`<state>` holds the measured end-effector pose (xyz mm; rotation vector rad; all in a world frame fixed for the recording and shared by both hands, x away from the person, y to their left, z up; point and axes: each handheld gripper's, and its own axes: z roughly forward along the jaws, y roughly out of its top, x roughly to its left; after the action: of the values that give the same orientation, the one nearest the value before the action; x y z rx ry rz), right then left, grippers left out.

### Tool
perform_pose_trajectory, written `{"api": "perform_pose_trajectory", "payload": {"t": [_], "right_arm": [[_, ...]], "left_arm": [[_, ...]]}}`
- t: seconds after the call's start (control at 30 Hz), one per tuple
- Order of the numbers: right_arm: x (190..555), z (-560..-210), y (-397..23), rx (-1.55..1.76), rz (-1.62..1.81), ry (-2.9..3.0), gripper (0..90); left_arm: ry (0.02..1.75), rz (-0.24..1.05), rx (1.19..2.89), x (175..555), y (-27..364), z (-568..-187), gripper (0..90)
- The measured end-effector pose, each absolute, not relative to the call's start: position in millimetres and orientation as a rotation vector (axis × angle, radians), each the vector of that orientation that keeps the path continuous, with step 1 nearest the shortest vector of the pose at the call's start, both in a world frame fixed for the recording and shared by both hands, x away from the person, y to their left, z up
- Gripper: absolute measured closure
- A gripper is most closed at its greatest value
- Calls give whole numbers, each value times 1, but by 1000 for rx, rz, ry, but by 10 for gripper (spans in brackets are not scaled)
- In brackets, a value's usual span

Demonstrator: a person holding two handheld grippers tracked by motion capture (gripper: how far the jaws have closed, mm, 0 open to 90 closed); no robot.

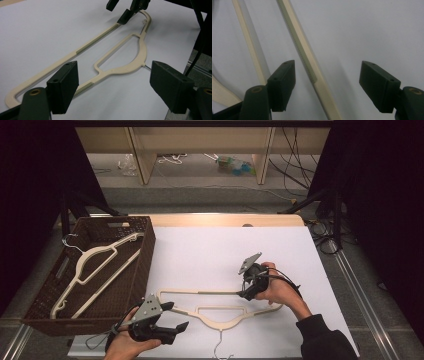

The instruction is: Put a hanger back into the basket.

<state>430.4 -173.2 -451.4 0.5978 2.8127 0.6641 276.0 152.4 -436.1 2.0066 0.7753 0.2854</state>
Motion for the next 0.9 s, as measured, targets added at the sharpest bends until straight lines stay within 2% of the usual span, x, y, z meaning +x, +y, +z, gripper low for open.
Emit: {"api": "perform_pose_trajectory", "payload": {"t": [0.57,0.67,0.8,0.9], "right_arm": [[433,-460,-149,376,509,2966,608],[435,-460,-148,365,490,2994,634],[434,-458,-146,330,420,3018,735],[433,-457,-145,334,378,3035,750]], "left_arm": [[767,264,2032,275,151,-444,244],[767,263,2025,275,150,-444,245],[746,274,2038,277,153,-444,247],[756,268,2036,276,152,-444,248]]}}
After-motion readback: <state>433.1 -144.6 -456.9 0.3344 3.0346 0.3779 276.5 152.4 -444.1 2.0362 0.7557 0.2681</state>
